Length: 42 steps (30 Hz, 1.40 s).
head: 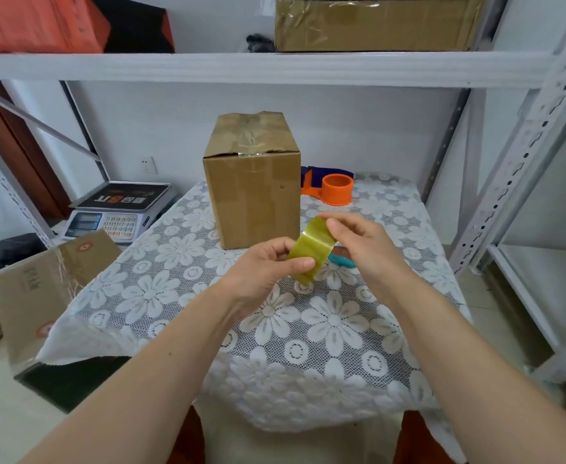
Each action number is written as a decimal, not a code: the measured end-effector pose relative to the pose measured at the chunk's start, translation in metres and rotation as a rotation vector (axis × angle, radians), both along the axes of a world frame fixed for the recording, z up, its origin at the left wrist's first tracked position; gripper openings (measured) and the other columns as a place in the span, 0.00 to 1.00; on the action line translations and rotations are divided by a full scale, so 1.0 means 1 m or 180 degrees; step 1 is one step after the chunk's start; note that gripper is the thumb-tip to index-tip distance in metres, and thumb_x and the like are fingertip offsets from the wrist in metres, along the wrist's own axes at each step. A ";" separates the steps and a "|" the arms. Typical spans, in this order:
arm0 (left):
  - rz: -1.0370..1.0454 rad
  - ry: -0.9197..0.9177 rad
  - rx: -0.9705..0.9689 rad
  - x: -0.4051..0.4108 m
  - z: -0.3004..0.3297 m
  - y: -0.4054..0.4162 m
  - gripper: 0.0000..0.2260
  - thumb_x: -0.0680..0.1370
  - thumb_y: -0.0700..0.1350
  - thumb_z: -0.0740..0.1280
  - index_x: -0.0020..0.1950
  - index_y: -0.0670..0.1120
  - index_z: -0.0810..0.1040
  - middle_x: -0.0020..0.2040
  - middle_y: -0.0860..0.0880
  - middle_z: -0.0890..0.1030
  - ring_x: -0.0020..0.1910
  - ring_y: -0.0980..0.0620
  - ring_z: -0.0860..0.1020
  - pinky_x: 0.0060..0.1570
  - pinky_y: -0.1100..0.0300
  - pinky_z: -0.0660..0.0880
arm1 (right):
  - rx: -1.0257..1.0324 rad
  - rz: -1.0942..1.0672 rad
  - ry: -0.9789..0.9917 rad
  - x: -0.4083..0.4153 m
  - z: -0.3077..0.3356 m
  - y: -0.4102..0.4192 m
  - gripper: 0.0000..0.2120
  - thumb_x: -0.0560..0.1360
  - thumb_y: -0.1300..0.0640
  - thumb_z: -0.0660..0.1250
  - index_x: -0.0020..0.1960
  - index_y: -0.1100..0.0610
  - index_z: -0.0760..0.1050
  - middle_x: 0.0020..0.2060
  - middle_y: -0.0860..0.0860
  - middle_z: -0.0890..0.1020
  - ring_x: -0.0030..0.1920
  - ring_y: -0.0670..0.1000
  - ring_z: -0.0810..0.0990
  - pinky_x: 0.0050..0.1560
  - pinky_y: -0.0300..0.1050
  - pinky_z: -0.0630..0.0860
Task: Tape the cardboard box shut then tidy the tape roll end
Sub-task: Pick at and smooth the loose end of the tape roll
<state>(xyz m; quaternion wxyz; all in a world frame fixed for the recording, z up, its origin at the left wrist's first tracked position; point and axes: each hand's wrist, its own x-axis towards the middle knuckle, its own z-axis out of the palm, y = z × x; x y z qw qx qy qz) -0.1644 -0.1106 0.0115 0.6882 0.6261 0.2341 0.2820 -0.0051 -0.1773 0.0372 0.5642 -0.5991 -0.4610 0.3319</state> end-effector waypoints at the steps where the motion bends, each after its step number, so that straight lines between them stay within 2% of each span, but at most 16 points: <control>1: -0.0029 -0.0029 -0.0016 0.000 0.000 0.000 0.07 0.67 0.39 0.72 0.42 0.42 0.77 0.39 0.46 0.83 0.38 0.50 0.80 0.47 0.59 0.78 | 0.0017 -0.0004 -0.0032 -0.001 0.001 0.000 0.11 0.79 0.56 0.62 0.58 0.51 0.79 0.51 0.46 0.81 0.53 0.45 0.79 0.53 0.39 0.76; 5: -0.0147 -0.0167 -0.0103 0.000 -0.001 0.000 0.07 0.69 0.35 0.72 0.43 0.42 0.77 0.41 0.45 0.83 0.40 0.50 0.81 0.47 0.57 0.79 | 0.0134 -0.0068 -0.0216 -0.008 0.008 0.000 0.10 0.79 0.57 0.62 0.55 0.51 0.80 0.51 0.46 0.82 0.53 0.46 0.79 0.56 0.43 0.76; 9: -0.0247 -0.0237 -0.0176 0.002 0.004 0.000 0.18 0.69 0.31 0.70 0.58 0.38 0.77 0.47 0.43 0.84 0.45 0.48 0.82 0.49 0.56 0.79 | 0.0282 -0.0102 -0.0451 -0.015 0.014 -0.001 0.09 0.77 0.58 0.64 0.53 0.50 0.81 0.52 0.45 0.82 0.55 0.44 0.78 0.57 0.41 0.74; 11: -0.0210 -0.0244 -0.0189 0.003 0.008 -0.002 0.19 0.71 0.33 0.70 0.62 0.38 0.75 0.50 0.43 0.83 0.48 0.48 0.81 0.51 0.57 0.78 | 0.0353 -0.0190 -0.0547 -0.018 0.016 -0.002 0.09 0.77 0.58 0.64 0.53 0.50 0.80 0.52 0.44 0.81 0.56 0.45 0.77 0.57 0.43 0.74; 13: -0.0115 -0.0241 -0.0192 0.005 0.011 -0.003 0.15 0.76 0.39 0.67 0.62 0.38 0.76 0.52 0.42 0.83 0.49 0.48 0.80 0.52 0.55 0.77 | 0.0405 -0.0258 -0.0603 -0.020 0.017 -0.001 0.10 0.78 0.58 0.63 0.54 0.49 0.80 0.53 0.45 0.81 0.57 0.47 0.77 0.58 0.49 0.76; 15: 0.0035 -0.0240 -0.0349 0.007 0.014 -0.005 0.15 0.80 0.46 0.62 0.61 0.38 0.77 0.56 0.40 0.82 0.53 0.45 0.79 0.57 0.50 0.75 | 0.0400 -0.0258 -0.0677 -0.023 0.018 -0.001 0.10 0.78 0.58 0.62 0.55 0.49 0.80 0.55 0.46 0.81 0.57 0.48 0.77 0.59 0.53 0.76; 18: 0.0265 -0.0322 -0.0737 0.010 0.017 -0.005 0.17 0.81 0.51 0.59 0.61 0.41 0.78 0.60 0.39 0.81 0.58 0.44 0.79 0.62 0.47 0.72 | 0.0443 -0.0219 -0.0833 -0.026 0.019 -0.002 0.11 0.78 0.60 0.61 0.56 0.51 0.80 0.57 0.47 0.79 0.57 0.46 0.76 0.61 0.49 0.74; 25: 0.0528 -0.0272 -0.0984 0.012 0.023 -0.007 0.15 0.81 0.47 0.59 0.60 0.38 0.77 0.59 0.37 0.80 0.57 0.43 0.79 0.60 0.47 0.74 | 0.0317 0.0083 -0.0686 -0.022 0.019 -0.003 0.14 0.79 0.63 0.59 0.60 0.53 0.78 0.60 0.48 0.77 0.60 0.43 0.73 0.58 0.34 0.69; 28: 0.0486 -0.0351 -0.1142 0.011 0.025 -0.008 0.15 0.82 0.44 0.58 0.62 0.36 0.75 0.61 0.35 0.79 0.58 0.41 0.78 0.59 0.46 0.74 | 0.0178 0.0208 -0.0516 -0.020 0.016 -0.003 0.16 0.79 0.64 0.58 0.63 0.52 0.76 0.64 0.48 0.75 0.63 0.44 0.72 0.62 0.37 0.69; 31: 0.0436 -0.0432 -0.1238 0.012 0.025 -0.010 0.15 0.82 0.42 0.58 0.64 0.35 0.74 0.62 0.34 0.78 0.59 0.40 0.77 0.61 0.43 0.74 | 0.0002 0.0174 -0.0448 -0.019 0.012 -0.004 0.18 0.79 0.59 0.59 0.69 0.49 0.69 0.67 0.47 0.71 0.66 0.46 0.69 0.67 0.46 0.68; 34: 0.0287 -0.0496 -0.1129 0.015 0.026 -0.014 0.14 0.80 0.37 0.59 0.64 0.33 0.73 0.63 0.34 0.76 0.58 0.41 0.77 0.57 0.46 0.76 | -0.0002 -0.0424 -0.0432 -0.018 0.007 -0.010 0.17 0.78 0.54 0.62 0.66 0.51 0.68 0.62 0.47 0.73 0.60 0.46 0.73 0.57 0.41 0.72; 36: 0.0098 -0.0516 -0.0912 0.017 0.029 -0.018 0.16 0.78 0.32 0.59 0.65 0.33 0.72 0.61 0.35 0.78 0.56 0.43 0.78 0.52 0.51 0.79 | 0.0002 -0.0760 -0.0343 -0.017 0.005 -0.014 0.12 0.77 0.50 0.64 0.58 0.53 0.72 0.54 0.49 0.77 0.54 0.49 0.77 0.54 0.45 0.76; 39: 0.0000 -0.0563 -0.0647 0.020 0.031 -0.027 0.18 0.75 0.28 0.61 0.65 0.35 0.73 0.57 0.38 0.80 0.54 0.45 0.80 0.50 0.55 0.79 | -0.0052 -0.0525 0.0005 -0.019 0.003 -0.020 0.12 0.78 0.48 0.60 0.49 0.54 0.77 0.48 0.54 0.82 0.51 0.54 0.80 0.57 0.57 0.77; 42: 0.0323 -0.0526 -0.0392 0.025 0.030 -0.036 0.16 0.73 0.27 0.65 0.59 0.37 0.77 0.50 0.42 0.82 0.48 0.48 0.82 0.50 0.55 0.79 | 0.0037 -0.0223 0.0144 -0.019 0.004 -0.024 0.14 0.79 0.48 0.59 0.49 0.54 0.80 0.48 0.54 0.84 0.51 0.54 0.82 0.57 0.57 0.77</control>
